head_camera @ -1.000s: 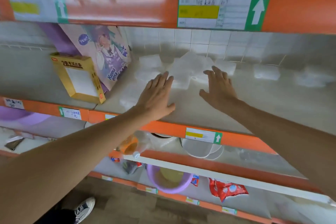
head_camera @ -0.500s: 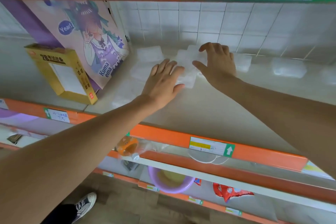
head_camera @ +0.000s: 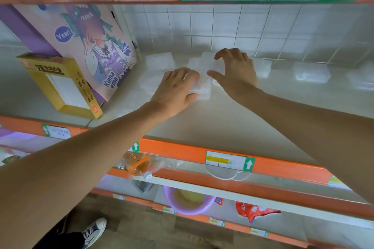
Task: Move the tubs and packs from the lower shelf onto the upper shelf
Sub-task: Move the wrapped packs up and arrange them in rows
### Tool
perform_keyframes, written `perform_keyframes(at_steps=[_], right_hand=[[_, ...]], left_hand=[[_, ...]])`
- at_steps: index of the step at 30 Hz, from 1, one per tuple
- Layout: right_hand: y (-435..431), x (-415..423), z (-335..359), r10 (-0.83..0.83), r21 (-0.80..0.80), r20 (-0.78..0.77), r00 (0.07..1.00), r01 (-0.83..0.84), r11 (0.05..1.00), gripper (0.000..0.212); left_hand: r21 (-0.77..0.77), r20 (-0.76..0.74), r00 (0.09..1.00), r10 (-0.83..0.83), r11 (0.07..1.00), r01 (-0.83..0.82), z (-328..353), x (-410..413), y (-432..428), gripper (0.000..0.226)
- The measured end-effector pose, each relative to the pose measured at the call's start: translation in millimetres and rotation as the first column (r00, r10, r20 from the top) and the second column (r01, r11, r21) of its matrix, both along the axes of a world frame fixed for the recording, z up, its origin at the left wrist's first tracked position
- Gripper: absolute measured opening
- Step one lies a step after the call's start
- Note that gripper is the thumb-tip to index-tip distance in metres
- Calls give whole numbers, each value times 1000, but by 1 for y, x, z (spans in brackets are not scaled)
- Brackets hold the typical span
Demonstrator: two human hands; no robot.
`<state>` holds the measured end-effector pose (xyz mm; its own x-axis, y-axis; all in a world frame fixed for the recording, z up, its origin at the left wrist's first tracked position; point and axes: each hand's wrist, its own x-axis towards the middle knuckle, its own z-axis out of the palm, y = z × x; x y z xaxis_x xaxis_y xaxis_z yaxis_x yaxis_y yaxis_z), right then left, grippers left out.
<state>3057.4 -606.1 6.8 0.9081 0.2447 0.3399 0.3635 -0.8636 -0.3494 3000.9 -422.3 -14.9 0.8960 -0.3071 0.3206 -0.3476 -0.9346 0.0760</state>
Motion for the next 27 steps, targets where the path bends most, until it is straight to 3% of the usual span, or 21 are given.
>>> perform_keyframes(at_steps=[12,20,27], right_hand=[[-19,-48,9,22,-79,-15,1000,-23,997,59],[-41,-104,14,-22,-113,1,1000,22,993,60],[-69,-158,31,-75,-151,-8,997,73,986,63]], left_hand=[[-112,-140,979,147,980,-163,6,-37,-2,66],[-151,-116,981,153,974,-170,10,-73,-12,63],[-213,-159,986,55,973,-88,33,-108,-30,68]])
